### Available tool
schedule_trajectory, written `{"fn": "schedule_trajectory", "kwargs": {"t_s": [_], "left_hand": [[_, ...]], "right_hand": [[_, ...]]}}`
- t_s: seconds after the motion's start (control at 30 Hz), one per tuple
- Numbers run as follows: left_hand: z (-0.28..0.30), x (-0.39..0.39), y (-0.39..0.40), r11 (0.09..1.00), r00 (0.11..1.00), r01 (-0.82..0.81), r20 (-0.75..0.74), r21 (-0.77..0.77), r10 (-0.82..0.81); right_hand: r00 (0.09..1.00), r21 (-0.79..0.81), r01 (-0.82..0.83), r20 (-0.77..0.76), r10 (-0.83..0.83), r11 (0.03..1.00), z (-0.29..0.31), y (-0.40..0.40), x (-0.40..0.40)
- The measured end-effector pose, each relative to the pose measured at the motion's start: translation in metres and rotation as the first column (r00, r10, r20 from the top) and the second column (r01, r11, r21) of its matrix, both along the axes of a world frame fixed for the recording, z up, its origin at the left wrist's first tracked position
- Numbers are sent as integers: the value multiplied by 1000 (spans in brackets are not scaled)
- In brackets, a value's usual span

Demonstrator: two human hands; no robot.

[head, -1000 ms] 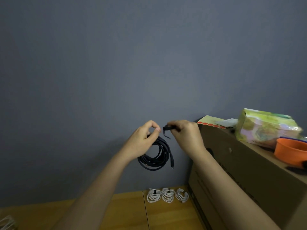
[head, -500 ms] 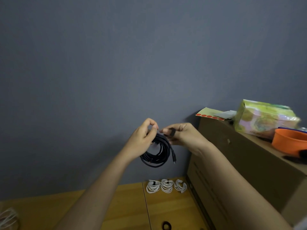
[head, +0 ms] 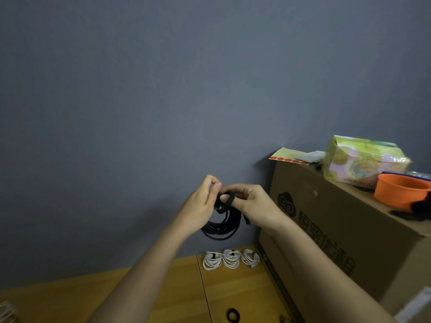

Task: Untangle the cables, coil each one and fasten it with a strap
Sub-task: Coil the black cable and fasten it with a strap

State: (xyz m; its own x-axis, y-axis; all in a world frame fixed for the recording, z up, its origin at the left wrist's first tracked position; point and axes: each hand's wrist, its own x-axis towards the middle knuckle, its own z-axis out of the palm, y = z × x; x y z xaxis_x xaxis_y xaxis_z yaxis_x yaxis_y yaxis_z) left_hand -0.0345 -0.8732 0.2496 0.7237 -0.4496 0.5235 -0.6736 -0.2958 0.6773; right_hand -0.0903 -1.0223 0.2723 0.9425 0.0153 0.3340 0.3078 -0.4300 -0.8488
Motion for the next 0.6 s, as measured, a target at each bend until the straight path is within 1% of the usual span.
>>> {"fn": "schedule_trajectory", "kwargs": {"t_s": [0.07, 0.17, 0.23, 0.3, 0.4, 0.47, 0.53, 0.6], "left_hand": [[-4, 1, 3, 998, 995, 65, -78, -10, -65], [-10, 3, 12, 976, 954, 216, -205, -28, -217], [-11, 0, 19, 953, 924, 303, -251, 17, -290], [-9, -4, 22, 933, 917, 341, -260, 113, -303], [-10, -7, 22, 932, 940, 295, -239, 213, -243], [-11, -6, 23, 945, 950, 256, -232, 203, -208], [-11, -5, 22, 954, 963, 227, -191, 194, -190], [-12, -5, 22, 957, 967, 224, -165, 186, -194]], "right_hand": [[999, 7, 3, 36, -3, 1000, -3, -1, -1], [1000, 60, -15, 0, 15, 998, -4, -2, -3], [999, 84, -29, -43, 33, 996, -5, -3, -4], [997, 81, -34, -71, 40, 996, -6, -3, -5], [989, 119, -66, -125, 81, 991, -7, -4, -5], [981, 138, -102, -151, 123, 985, -7, -5, -4], [974, 161, -125, -169, 152, 979, -8, -5, -5], [968, 199, -112, -198, 152, 974, -8, -5, -8]]}}
